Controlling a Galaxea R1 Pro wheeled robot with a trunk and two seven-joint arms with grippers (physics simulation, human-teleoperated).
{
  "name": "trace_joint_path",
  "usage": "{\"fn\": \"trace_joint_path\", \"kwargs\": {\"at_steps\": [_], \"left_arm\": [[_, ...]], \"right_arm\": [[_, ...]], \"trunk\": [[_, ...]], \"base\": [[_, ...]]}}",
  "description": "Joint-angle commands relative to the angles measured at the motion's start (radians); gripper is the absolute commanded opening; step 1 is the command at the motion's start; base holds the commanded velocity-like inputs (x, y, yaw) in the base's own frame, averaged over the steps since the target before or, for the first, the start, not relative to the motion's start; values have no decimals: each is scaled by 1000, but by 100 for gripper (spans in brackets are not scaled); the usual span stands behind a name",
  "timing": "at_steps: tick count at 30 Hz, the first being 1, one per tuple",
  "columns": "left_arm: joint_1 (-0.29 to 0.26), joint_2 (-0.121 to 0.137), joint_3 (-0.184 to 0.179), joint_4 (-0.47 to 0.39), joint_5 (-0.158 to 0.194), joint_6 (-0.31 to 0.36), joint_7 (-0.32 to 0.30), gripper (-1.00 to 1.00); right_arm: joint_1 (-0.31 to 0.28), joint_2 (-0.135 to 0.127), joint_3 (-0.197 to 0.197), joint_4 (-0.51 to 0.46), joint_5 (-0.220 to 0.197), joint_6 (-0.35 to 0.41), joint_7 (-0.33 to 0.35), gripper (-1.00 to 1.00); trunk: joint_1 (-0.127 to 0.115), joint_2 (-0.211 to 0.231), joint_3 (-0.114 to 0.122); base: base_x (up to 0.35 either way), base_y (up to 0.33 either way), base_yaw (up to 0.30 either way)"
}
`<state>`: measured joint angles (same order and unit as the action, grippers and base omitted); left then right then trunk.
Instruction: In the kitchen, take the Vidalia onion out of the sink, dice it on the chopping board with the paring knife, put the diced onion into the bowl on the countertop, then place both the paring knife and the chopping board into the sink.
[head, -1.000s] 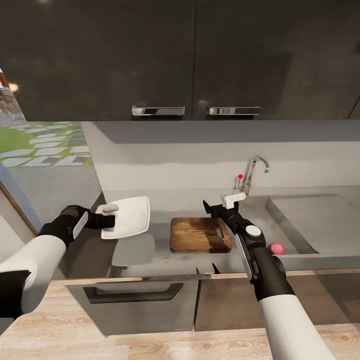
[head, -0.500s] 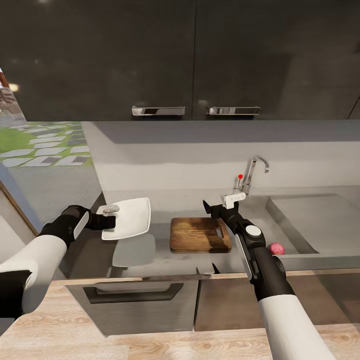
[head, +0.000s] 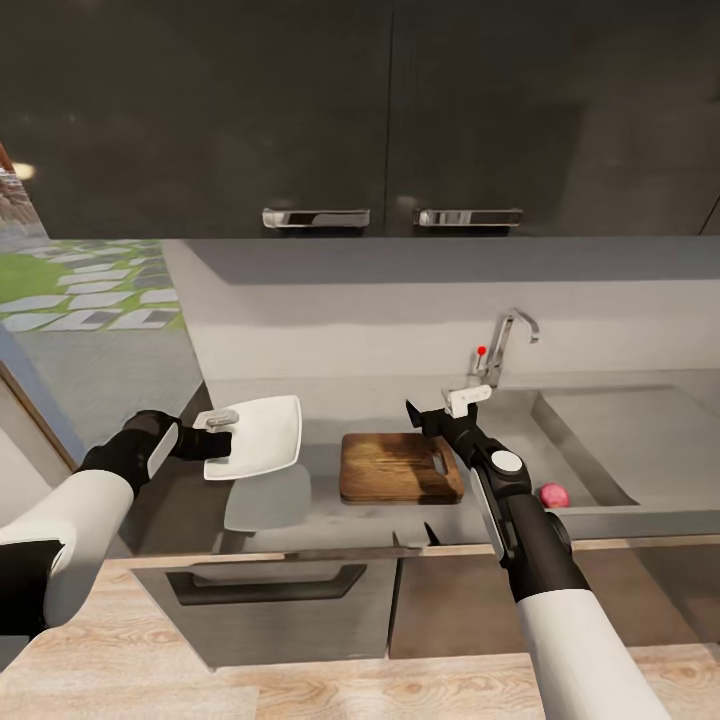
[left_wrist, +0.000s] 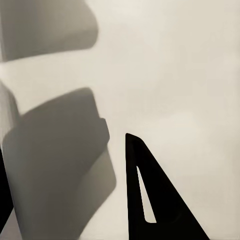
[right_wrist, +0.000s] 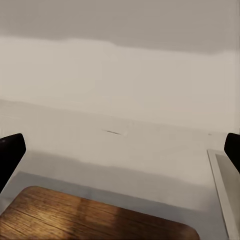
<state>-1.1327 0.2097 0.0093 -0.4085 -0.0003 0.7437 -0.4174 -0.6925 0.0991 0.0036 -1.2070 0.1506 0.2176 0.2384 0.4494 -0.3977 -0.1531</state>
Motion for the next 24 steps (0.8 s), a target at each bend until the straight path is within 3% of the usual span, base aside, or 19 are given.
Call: {"fn": "trace_joint_path", "kwargs": {"at_steps": [1, 16, 19, 24], "left_arm": [[-1, 0, 1, -1, 2, 6, -2, -100], [-1, -1, -1, -2, 2, 31, -1, -100], [0, -1, -21, -2, 1, 39, -1, -100], [-1, 0, -105, -3, 2, 45, -2, -100]], "right_arm": [[-1, 1, -2, -2, 10, 5, 5, 100], [-1, 1, -1, -2, 10, 5, 5, 100], [-1, 1, -1, -2, 10, 5, 5, 100], [-1, 1, -1, -2, 10, 5, 5, 100]], "trunk": [[1, -2, -3], [1, -2, -14], [1, -2, -16], [1, -2, -17]], "base": [[0, 0, 0], [0, 0, 0], [0, 0, 0], [0, 0, 0]]}}
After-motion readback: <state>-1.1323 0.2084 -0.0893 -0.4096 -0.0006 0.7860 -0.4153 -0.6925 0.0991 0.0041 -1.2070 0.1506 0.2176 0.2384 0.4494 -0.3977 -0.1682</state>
